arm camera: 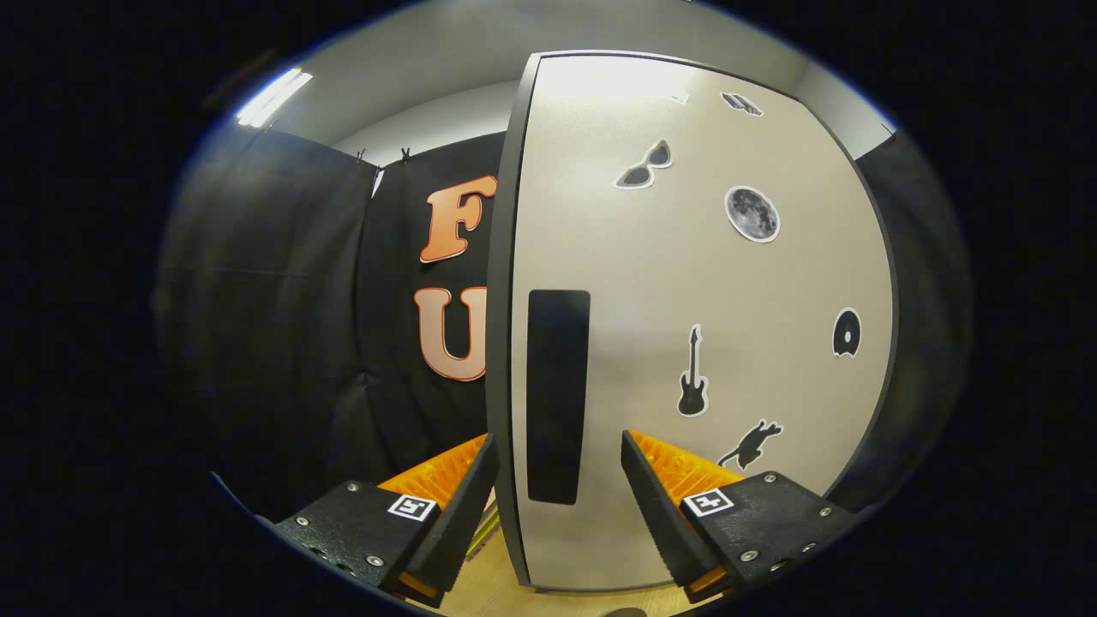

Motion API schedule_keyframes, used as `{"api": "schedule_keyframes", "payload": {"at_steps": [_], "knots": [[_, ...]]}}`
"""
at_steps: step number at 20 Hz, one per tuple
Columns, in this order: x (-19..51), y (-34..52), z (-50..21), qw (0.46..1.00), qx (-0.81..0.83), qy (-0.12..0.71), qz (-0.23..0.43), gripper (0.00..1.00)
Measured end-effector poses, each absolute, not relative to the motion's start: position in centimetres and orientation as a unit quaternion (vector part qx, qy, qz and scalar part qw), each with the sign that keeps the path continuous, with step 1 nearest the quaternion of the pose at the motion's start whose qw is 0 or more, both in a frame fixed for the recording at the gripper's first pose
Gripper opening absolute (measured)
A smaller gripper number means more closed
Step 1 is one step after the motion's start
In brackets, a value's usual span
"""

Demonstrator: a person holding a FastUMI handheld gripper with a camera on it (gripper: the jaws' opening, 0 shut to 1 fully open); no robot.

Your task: Open the shoe cabinet door, grab the shoes and put them into the shoe cabinet, then close the shoe cabinet door.

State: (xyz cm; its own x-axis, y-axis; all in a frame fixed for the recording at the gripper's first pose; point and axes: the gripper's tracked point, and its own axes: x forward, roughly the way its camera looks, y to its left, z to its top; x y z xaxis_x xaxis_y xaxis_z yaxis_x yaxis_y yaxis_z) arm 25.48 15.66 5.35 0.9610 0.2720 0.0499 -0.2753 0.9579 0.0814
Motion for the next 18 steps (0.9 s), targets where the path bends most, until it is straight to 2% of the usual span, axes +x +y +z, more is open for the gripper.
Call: {"api": "schedule_keyframes", "payload": {"at_steps": [2,6,9,18], "knots": [[25.9,15.9,5.9,0.989,0.047,-0.022,0.136,0.82],[26.5,16.3,6.6,0.990,0.047,-0.027,0.127,0.61],[26.6,15.9,6.6,0.992,0.049,-0.024,0.115,0.38],[24.8,15.4,6.4,0.991,0.060,-0.004,0.120,0.28]]}}
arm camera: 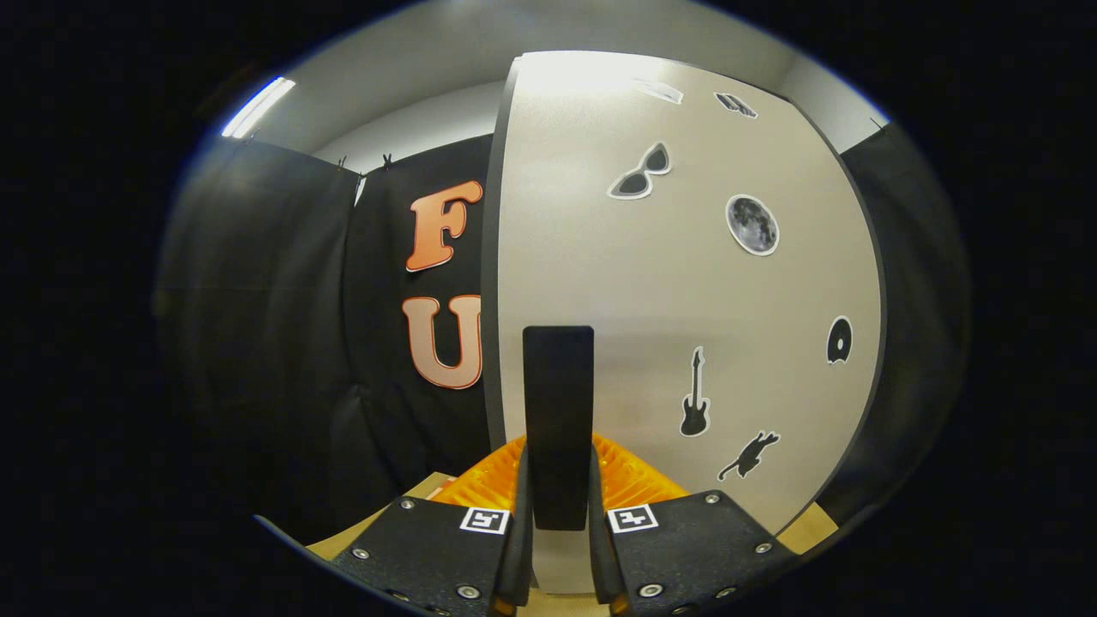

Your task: Open the shoe cabinet door, grab the shoes and put them into the shoe cabinet, then close the shoe cabinet door.

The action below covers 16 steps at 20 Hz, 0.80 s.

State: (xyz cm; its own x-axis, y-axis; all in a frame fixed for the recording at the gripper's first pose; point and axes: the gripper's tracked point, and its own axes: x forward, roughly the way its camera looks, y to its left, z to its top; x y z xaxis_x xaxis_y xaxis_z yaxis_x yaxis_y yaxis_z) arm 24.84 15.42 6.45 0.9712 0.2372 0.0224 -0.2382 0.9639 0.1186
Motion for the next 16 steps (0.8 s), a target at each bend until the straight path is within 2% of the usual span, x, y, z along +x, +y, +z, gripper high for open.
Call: {"api": "schedule_keyframes", "payload": {"at_steps": [16], "knots": [[17.4,10.0,5.5,0.992,0.078,0.013,0.097,0.21]]}}
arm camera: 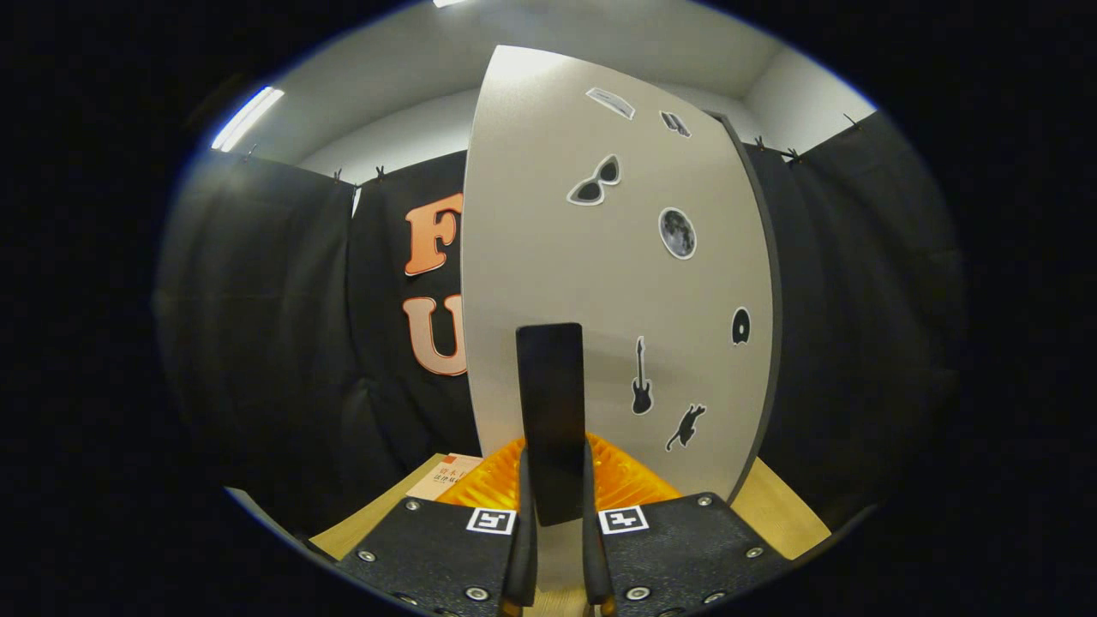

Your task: Open the shoe cabinet door, grab the shoes and put them into the shoe cabinet, then close the shoe cabinet door.

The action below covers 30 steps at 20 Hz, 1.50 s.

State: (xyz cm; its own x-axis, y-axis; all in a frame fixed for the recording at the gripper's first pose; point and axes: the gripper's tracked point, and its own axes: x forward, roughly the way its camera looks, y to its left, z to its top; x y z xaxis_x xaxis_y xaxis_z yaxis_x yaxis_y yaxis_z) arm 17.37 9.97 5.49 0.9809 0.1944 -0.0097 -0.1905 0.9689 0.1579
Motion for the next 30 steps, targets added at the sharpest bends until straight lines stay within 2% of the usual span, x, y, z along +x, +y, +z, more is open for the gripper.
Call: {"api": "schedule_keyframes", "payload": {"at_steps": [13,20,30], "knots": [[14.6,5.5,4.9,0.995,0.087,0.022,0.045,0.19],[15.0,4.4,4.9,0.997,0.066,0.026,-0.019,0.18],[14.9,3.8,4.4,0.992,0.089,0.047,-0.074,0.18]]}}
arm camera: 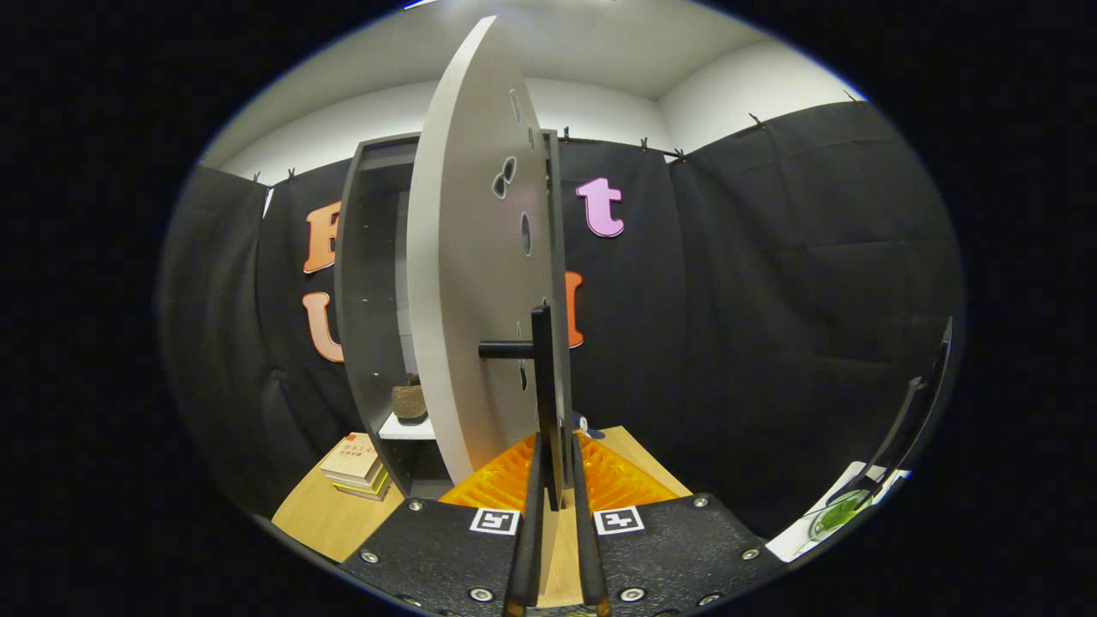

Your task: Open the shoe cabinet door, grab the shoes and put them into the shoe cabinet, then close the shoe cabinet door.

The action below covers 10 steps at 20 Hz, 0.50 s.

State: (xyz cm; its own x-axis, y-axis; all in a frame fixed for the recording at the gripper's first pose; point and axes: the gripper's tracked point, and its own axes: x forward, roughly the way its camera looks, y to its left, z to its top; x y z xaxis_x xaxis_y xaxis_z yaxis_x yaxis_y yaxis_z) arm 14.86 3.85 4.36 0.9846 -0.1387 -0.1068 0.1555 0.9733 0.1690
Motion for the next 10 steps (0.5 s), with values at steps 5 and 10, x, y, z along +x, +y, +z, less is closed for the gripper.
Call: {"api": "schedule_keyframes", "payload": {"at_steps": [5,10], "knots": [[14.86,3.31,3.98,0.989,0.086,0.056,-0.109,0.18],[14.44,2.70,4.27,0.981,0.097,0.062,-0.156,0.15]]}}
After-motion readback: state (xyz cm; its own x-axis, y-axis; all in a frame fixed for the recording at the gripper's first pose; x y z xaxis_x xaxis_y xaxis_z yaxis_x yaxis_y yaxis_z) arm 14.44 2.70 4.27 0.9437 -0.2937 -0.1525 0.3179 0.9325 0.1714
